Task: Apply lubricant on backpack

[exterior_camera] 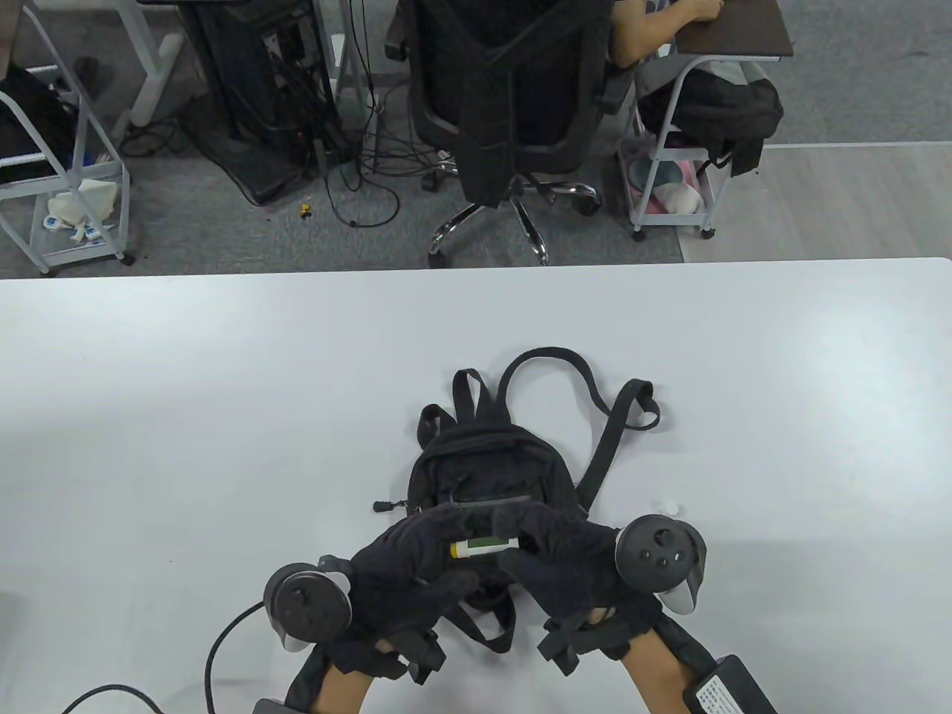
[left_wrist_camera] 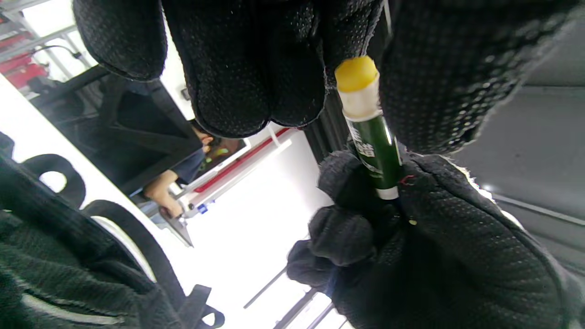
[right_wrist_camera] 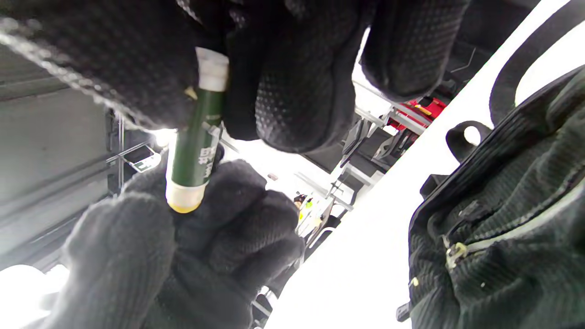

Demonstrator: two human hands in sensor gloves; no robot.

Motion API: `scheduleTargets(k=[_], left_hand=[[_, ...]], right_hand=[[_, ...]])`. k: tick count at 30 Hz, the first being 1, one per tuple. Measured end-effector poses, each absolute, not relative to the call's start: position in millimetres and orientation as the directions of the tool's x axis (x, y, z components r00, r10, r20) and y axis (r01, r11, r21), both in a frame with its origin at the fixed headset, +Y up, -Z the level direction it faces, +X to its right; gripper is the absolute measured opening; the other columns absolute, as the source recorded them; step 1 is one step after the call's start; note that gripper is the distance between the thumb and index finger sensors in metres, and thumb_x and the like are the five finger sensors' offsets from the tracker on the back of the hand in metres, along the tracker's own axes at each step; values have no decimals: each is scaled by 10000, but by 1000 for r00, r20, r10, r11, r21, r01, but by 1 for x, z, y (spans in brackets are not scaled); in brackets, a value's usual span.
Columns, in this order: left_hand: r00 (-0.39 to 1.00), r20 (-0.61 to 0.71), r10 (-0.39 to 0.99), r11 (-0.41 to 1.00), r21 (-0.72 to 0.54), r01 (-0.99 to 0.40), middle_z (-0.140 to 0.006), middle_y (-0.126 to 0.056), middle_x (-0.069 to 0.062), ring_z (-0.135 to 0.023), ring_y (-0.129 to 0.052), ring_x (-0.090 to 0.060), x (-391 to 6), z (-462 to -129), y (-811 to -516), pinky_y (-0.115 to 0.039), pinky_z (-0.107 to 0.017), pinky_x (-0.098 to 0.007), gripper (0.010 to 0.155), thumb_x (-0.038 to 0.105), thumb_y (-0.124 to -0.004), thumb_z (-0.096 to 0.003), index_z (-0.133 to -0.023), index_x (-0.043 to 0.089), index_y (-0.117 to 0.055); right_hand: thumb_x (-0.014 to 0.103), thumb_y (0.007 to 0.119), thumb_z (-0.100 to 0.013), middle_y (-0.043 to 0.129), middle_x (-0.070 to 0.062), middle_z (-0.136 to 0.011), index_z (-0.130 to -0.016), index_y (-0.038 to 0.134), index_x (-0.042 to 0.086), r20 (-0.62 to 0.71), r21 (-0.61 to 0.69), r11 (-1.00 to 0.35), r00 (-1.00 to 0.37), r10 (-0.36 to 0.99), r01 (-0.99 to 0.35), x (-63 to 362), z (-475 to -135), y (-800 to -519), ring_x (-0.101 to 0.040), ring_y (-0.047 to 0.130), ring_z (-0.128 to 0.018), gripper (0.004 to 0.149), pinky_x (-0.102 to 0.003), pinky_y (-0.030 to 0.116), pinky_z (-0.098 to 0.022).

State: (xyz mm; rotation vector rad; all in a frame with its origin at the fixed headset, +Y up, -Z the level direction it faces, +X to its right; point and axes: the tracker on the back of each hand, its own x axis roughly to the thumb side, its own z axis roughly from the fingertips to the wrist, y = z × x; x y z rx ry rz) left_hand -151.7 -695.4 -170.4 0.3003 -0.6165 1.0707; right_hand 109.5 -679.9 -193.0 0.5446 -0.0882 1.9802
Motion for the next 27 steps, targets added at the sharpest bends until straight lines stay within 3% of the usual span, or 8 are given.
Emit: scheduleTargets(k=[4, 9, 13, 16, 20, 27], left_hand=[[339, 625, 703, 462, -40, -886, -776, -956, -49, -617, -1049, -353, -149, -168, -695, -772, -578, -656, 576, 408, -983, -376, -878, 169, -830], [361, 638, 680, 472, -5, -881, -760, -966, -39, -600, -1057, -339, -150, -166, -694, -778, -579, -649, 543, 387, -982, -378, -863, 183, -846], [369, 642, 672, 476, 7, -879, -756, -969, -42, -596, -1059, -340, -151, -165, -693, -778, -576, -650, 542, 382, -983, -377, -860, 177, -848], [375, 642, 669, 484, 7, -875, -755, -971, -44, -593, -1061, -338, -150, -166, -694, -779, -578, -649, 541, 380, -985, -375, -857, 175, -851], [386, 640, 664, 496, 9, -868, -755, -971, -44, -594, -1061, -339, -147, -167, -696, -778, -578, -651, 535, 373, -980, -378, -857, 173, -852], [392, 634, 667, 507, -1, -862, -748, -979, -47, -587, -1066, -338, -147, -168, -698, -778, -577, -654, 533, 365, -980, -373, -853, 169, -857]], right_hand=[[446, 924, -403, 914, 68, -808, -884, 754, 370, 440, 169, -488, -377, 815, -857, 103, -188, -682, -141, 1068, -585, 516, -474, 814, -593], [506, 905, -405, 884, 65, -843, -922, 726, 358, 426, 188, -485, -374, 824, -854, 106, -189, -685, -150, 1052, -622, 567, -481, 806, -595], [625, 790, -427, 896, 35, -817, -944, 728, 318, 369, 183, -460, -373, 852, -869, 116, -193, -689, -179, 1044, -573, 605, -476, 816, -552], [638, 731, -442, 943, 24, -750, -887, 808, 312, 324, 184, -461, -390, 862, -868, 119, -195, -691, -184, 1062, -494, 557, -469, 833, -513], [611, 742, -449, 981, 42, -688, -810, 876, 341, 328, 206, -532, -454, 828, -821, 116, -196, -697, -169, 1074, -435, 470, -462, 847, -496], [559, 832, -433, 939, 38, -749, -865, 816, 332, 348, 236, -526, -434, 831, -817, 115, -197, -698, -156, 1060, -496, 488, -471, 827, -536]])
